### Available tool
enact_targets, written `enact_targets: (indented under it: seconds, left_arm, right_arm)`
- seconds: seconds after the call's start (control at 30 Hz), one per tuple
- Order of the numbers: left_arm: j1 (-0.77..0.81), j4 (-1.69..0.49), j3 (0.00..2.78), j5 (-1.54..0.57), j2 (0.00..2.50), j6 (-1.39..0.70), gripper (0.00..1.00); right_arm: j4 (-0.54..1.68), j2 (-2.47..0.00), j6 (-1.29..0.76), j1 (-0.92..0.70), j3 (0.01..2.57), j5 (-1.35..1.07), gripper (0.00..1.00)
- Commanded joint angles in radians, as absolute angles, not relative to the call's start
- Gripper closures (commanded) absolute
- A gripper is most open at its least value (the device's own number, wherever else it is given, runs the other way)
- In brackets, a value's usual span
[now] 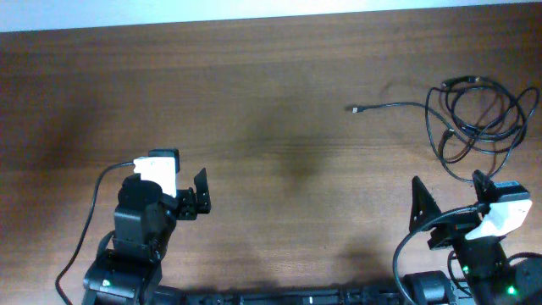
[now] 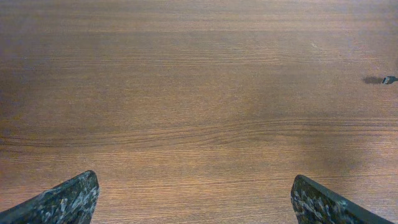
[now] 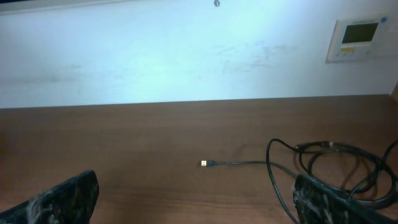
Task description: Untangle cables
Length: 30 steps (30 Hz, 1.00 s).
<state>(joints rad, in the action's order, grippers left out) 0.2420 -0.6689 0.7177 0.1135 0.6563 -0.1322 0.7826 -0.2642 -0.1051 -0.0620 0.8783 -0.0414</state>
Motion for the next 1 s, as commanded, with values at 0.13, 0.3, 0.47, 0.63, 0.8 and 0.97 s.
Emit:
enact_targets:
  seconds: [0.13, 0.3, 0.47, 0.63, 0.8, 0.97]
  left_arm:
    - [0.244, -0.668, 0.709, 0.128, 0.653, -0.138, 0.01]
    - [0.244, -0.668, 0.709, 0.128, 0.653, -0.138, 0.01]
    - [0.244, -0.668, 0.709, 0.128, 0.653, -0.138, 0.01]
    - [0.244, -0.668, 0.709, 0.128, 0.653, -0.138, 0.01]
    - [0.244, -0.668, 0.709, 0.128, 0.653, -0.138, 0.01]
    - [0.244, -0.668, 0.709, 0.128, 0.653, -0.138, 0.01]
  right_arm:
    - [0.733, -0.226, -0.109, -0.073, 0.854, -0.006, 0.01]
    - [0.607, -0.163, -0.110, -0.073, 0.752, -0.015, 0.01]
    - [0.486, -0.078, -0.110, -0.073, 0.626, -0.014, 0.01]
    - [0.342, -0.004, -0.110, -0.073, 0.496, -0.013, 0.01]
    - [0.254, -0.004, -0.109, -0.073, 0.418, 0.003, 0.01]
    - [0.232, -0.004, -0.075, -0.073, 0.366, 0.016, 0.01]
